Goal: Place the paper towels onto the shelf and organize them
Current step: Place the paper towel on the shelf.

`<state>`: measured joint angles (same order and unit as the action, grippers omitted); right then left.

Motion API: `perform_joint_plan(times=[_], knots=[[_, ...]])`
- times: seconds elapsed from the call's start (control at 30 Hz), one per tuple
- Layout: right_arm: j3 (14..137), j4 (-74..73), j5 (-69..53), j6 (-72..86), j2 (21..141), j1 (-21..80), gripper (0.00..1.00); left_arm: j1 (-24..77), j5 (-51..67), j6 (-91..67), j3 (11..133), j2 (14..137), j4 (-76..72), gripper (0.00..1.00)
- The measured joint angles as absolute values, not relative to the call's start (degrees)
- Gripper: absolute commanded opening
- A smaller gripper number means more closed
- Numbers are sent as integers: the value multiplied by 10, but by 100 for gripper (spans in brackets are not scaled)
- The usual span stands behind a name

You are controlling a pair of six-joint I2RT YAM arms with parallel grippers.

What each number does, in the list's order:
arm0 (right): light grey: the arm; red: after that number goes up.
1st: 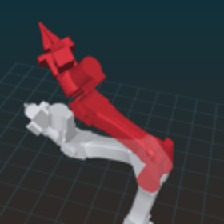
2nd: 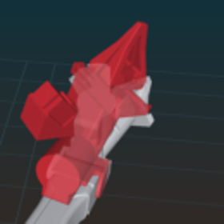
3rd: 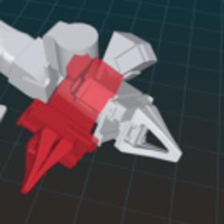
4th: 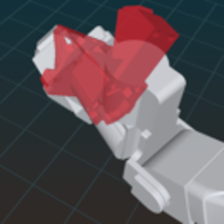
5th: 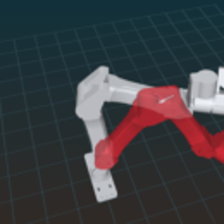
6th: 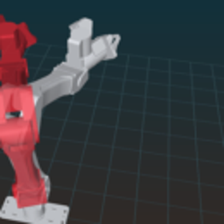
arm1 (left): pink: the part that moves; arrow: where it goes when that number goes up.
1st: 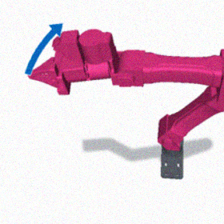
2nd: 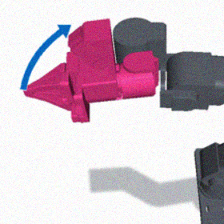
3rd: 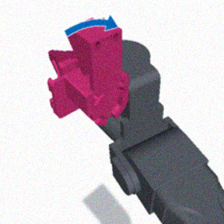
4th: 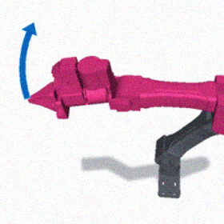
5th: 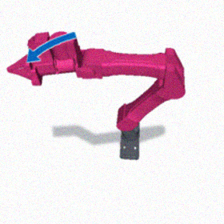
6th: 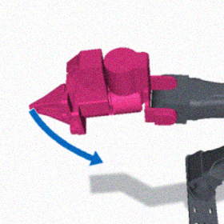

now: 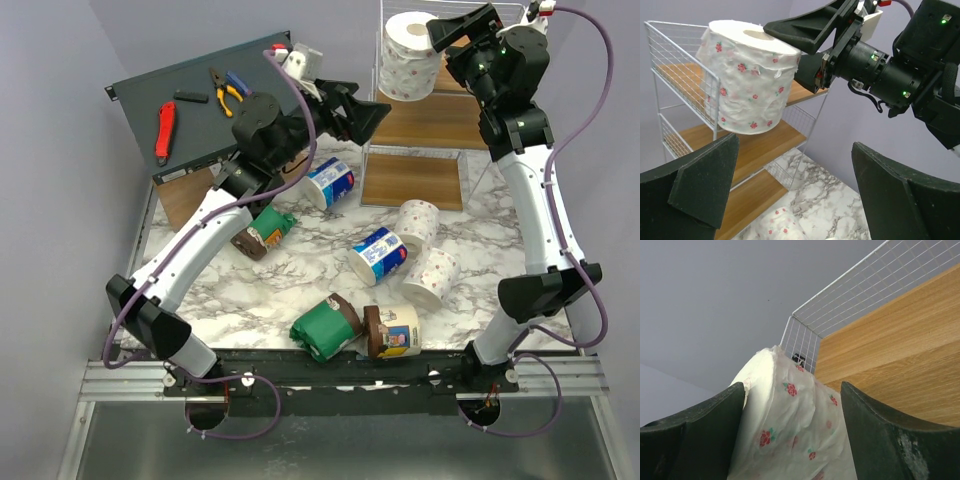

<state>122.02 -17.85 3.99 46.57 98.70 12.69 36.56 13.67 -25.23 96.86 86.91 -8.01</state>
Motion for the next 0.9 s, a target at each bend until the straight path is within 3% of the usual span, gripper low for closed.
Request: perform_joint_plan(times=[0.47,0.9], knots=[[1184,-152,34,472,968,126,81,388,134,-249,1099,1010,-33,99],[1183,-153,33,472,967,126,82,395,46,-229,1239,1077,2,99]])
